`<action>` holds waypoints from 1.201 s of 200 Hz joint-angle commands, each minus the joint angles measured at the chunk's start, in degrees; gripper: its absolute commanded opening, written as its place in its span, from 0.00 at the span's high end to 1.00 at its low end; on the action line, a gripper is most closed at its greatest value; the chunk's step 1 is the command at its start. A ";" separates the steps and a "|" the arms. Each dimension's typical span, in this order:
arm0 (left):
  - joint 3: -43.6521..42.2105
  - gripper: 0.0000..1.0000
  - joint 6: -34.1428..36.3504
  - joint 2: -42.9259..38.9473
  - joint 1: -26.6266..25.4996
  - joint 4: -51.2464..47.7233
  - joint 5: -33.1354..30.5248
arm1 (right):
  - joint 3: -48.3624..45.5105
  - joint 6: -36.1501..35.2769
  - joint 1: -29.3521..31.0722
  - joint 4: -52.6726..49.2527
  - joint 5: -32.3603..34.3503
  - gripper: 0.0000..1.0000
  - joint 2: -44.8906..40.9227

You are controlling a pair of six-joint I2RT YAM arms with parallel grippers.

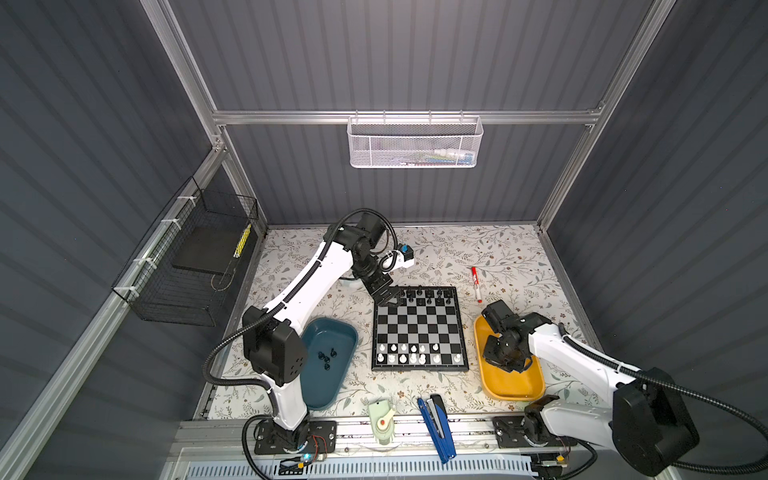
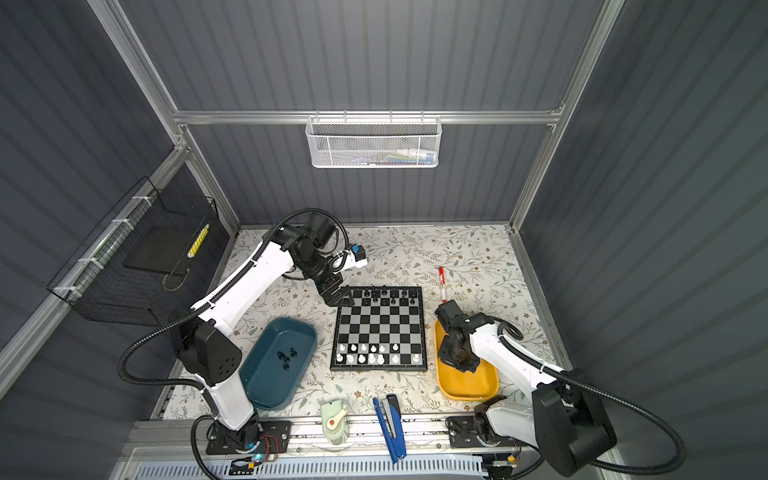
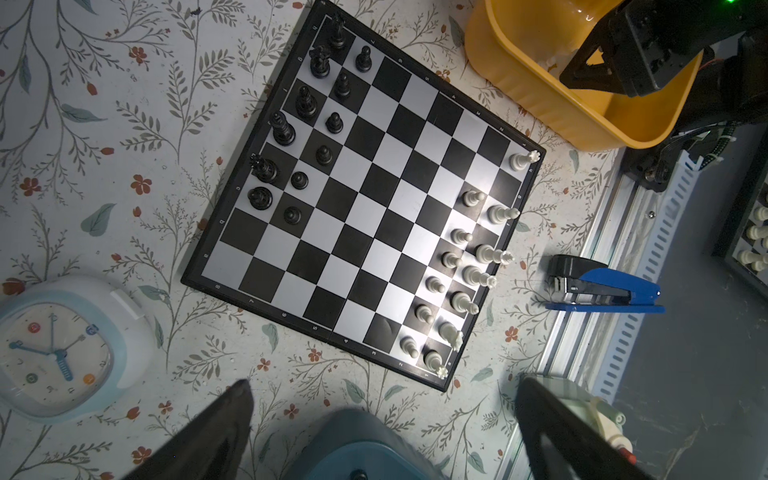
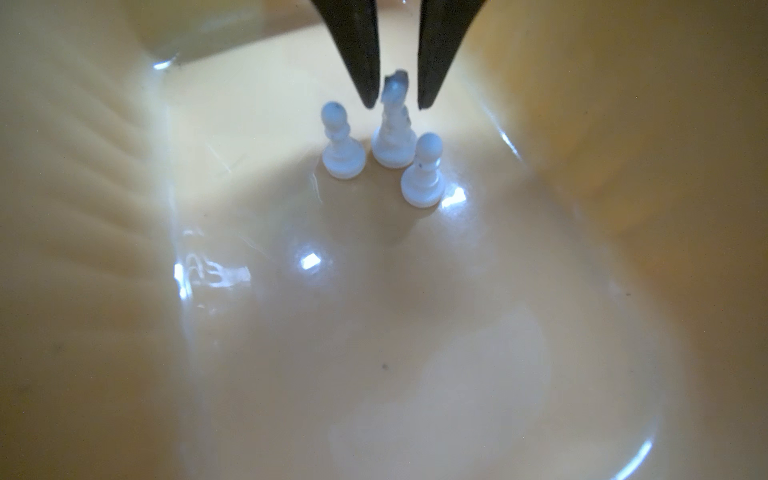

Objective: Set up the chess pieces on the board
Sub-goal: 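Lower the open right gripper toward the white pawns in the yellow tray, then close the right gripper on a white pawn and lift it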

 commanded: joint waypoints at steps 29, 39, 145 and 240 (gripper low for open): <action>0.77 0.00 0.73 1.11 -0.82 -1.51 -0.75 | -0.03 -0.85 -0.31 -0.04 1.45 0.80 0.54; 0.86 0.00 0.69 1.14 -0.84 -1.51 -0.80 | 0.04 -0.94 -0.40 -0.13 1.45 0.80 0.60; 0.95 0.00 0.74 1.51 -1.35 -1.60 -0.90 | 0.29 -1.83 -0.83 0.07 1.56 0.82 1.39; 0.80 0.00 0.91 1.41 -1.77 -1.82 -0.90 | 0.30 -2.36 -0.88 -1.20 1.33 0.88 1.05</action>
